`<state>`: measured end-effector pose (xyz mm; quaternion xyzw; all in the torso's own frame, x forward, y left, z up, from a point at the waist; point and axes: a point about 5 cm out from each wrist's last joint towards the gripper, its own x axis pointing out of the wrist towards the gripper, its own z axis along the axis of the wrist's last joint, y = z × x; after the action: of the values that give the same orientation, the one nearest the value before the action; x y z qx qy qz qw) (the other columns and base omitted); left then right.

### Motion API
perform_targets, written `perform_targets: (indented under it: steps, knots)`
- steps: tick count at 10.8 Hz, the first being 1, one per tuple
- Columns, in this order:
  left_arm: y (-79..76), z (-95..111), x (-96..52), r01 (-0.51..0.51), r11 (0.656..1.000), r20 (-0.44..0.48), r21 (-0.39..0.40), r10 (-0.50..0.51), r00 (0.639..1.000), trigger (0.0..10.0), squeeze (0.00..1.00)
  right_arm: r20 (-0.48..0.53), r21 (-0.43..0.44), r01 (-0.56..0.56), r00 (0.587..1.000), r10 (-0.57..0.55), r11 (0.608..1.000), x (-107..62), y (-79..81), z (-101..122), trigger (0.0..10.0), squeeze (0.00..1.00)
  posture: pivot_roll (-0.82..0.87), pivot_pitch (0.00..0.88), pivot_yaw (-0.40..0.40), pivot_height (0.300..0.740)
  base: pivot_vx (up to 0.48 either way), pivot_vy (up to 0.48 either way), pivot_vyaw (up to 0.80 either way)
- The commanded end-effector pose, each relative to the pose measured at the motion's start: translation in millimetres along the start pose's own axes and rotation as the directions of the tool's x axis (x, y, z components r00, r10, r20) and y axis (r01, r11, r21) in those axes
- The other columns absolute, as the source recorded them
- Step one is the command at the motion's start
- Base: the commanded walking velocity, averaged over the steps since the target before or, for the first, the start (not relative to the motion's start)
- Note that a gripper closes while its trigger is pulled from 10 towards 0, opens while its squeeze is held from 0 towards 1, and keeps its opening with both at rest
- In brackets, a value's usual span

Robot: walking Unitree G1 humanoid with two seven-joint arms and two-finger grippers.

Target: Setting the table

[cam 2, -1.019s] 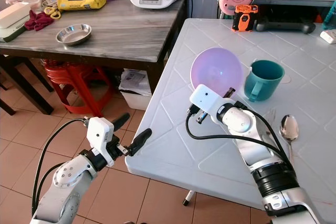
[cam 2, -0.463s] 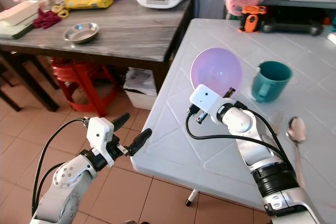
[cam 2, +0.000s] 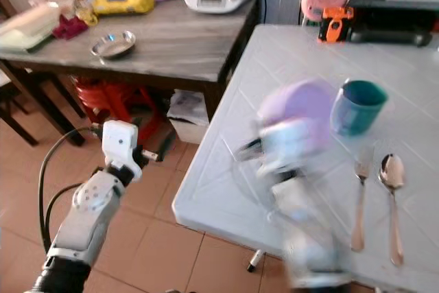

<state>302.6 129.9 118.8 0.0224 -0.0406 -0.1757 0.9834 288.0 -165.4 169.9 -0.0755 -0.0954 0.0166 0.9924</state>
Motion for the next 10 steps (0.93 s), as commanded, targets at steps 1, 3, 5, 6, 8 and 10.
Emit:
perform_targets:
  steps: [1,3,5,6,8,10]
  knots:
    - [2.7,-8.0,-3.5,-0.016,1.000,-0.038,0.003,0.016,0.999,10.0,0.00,0.034,0.026,-0.018,0.999,0.017,0.999,1.2,7.6,7.5,10.0,0.00,-0.15,0.042,0.136,0.740,0.000,0.000,0.00]
    - [3.6,-10.1,-1.8,-0.055,0.998,-0.030,0.006,0.055,0.998,10.0,0.00,0.030,0.048,0.006,1.000,-0.008,0.999,-3.4,10.4,13.9,10.0,0.00,-0.14,0.044,0.128,0.740,0.000,0.000,0.00]
    - [3.9,-11.8,-3.1,-0.064,0.998,-0.036,0.002,0.064,0.997,10.0,0.00,0.044,0.050,-0.018,0.999,0.016,0.999,-1.8,11.6,17.1,10.0,0.00,-0.14,0.046,0.128,0.740,0.000,0.000,0.00]
    - [4.4,-12.2,-3.1,-0.066,0.998,-0.038,0.001,0.066,0.997,10.0,0.00,0.054,0.051,-0.025,0.998,0.022,0.998,-1.2,12.7,19.2,10.0,0.00,-0.14,0.048,0.130,0.740,0.000,0.000,0.00]
    - [6.0,-12.2,-1.7,-0.071,0.997,-0.034,-0.007,0.070,0.997,10.0,0.00,0.050,0.062,-0.021,0.999,0.018,0.998,-1.6,14.3,19.6,10.0,0.00,-0.14,0.050,0.131,0.740,0.000,0.161,0.00]
    - [5.7,-11.8,-1.1,-0.065,0.998,-0.033,-0.005,0.065,0.997,10.0,0.00,0.035,0.076,-0.022,0.999,0.019,0.997,-3.5,16.8,16.4,10.0,0.00,-0.14,0.052,0.133,0.740,0.000,0.405,-0.56]
